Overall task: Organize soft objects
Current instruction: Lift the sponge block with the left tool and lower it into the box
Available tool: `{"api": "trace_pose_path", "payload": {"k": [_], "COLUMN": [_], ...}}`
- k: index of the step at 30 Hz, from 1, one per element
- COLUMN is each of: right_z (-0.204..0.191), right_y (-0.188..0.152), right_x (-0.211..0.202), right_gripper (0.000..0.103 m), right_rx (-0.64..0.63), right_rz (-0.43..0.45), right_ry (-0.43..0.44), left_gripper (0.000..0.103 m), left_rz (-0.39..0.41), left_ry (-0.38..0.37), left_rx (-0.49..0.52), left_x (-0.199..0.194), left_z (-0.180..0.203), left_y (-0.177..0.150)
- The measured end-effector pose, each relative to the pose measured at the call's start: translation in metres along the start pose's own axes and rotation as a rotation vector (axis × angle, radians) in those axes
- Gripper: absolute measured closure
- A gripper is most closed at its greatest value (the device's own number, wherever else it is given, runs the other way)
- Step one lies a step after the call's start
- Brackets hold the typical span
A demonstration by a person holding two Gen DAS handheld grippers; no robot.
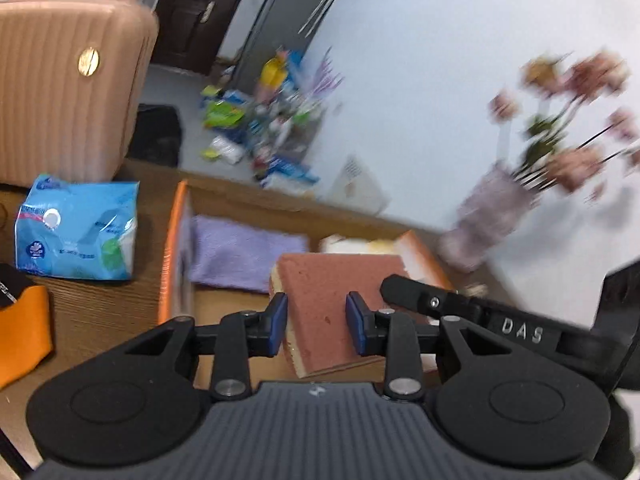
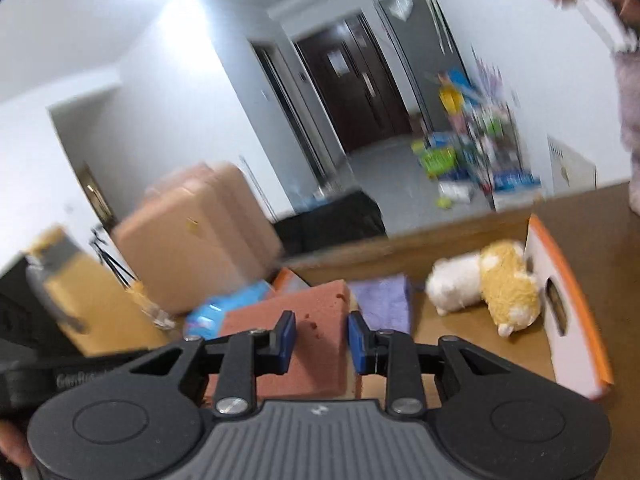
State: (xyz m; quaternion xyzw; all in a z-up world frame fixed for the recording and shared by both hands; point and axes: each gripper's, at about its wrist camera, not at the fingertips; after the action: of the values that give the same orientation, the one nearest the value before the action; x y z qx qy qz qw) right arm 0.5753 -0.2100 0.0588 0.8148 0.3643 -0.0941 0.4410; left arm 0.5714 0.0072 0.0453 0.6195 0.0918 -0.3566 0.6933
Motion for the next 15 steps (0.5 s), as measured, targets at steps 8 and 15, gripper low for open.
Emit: {"api": "trace_pose_path", "payload": {"k": [8, 15], "right_z": [0.004, -0.011], "right_y": [-0.039, -0.057], "right_x": [0.058, 0.053], "right_gripper": [0.072, 0.07], "right_rx": [-0.052, -0.086], "right_rz": [-0.124, -0.142], "right_ry": [-0.056, -0.068], "left_gripper": [0.071, 0.067], "left_rz": [-0.1, -0.13], "left_ry": [0.136, 0.192], "left_rx": [0.112, 0.152], "left_x": [0.033, 0.026], "left_z": [-0.021, -0.016], "left_y": [-0.024, -0.021]}}
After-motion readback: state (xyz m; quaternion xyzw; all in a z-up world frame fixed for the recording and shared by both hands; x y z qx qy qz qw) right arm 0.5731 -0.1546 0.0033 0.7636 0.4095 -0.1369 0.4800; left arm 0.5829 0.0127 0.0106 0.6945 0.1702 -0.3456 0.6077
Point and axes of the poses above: each gripper's, at about its wrist camera, not at the fingertips, and x roughly the way its jaws point, z to its right, y to its top, and after that the axes turned 12 degrees about x, right-handed
